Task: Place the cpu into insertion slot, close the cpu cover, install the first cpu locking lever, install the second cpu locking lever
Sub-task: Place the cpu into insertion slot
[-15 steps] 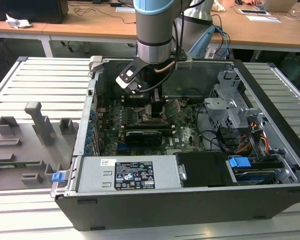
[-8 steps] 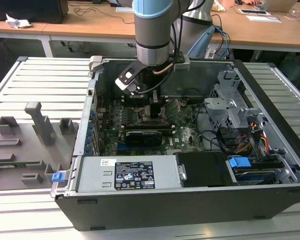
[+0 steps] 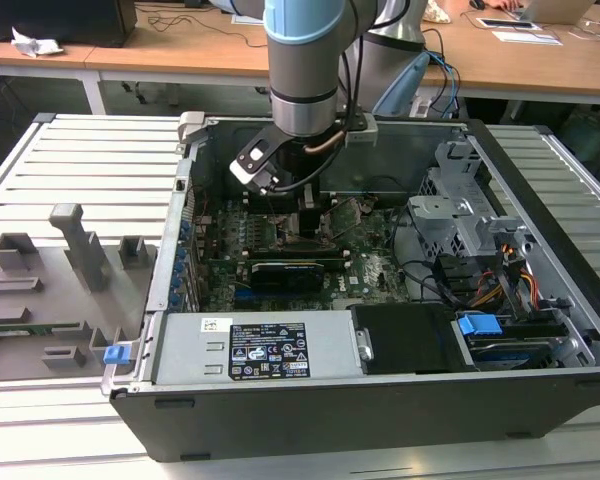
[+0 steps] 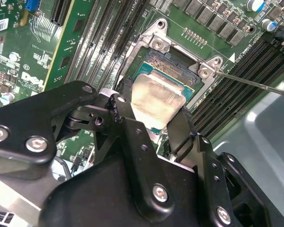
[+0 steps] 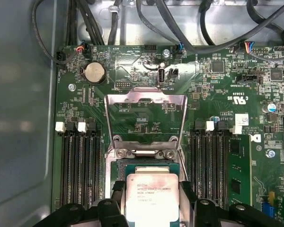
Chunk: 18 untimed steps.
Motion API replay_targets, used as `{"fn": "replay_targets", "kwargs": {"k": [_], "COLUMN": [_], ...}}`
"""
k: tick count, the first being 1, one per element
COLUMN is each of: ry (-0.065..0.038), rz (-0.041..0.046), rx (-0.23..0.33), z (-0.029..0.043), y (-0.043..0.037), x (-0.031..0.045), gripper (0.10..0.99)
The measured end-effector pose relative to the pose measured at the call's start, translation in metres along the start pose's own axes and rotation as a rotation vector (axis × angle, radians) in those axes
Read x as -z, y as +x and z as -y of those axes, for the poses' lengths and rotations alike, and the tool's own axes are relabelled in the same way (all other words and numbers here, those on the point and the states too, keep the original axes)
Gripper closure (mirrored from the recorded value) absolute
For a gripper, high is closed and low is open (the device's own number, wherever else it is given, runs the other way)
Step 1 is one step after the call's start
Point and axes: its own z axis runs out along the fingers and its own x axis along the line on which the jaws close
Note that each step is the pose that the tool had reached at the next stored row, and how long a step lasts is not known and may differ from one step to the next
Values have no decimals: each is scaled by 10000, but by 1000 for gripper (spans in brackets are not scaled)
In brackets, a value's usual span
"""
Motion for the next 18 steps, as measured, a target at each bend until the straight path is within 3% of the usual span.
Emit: {"fn": "replay_targets", "kwargs": {"k": [18], "ry": [-2], "rz": [-3], "rx": [0], "z": [8], "y": [2], "x": [-40], "gripper": [549]}}
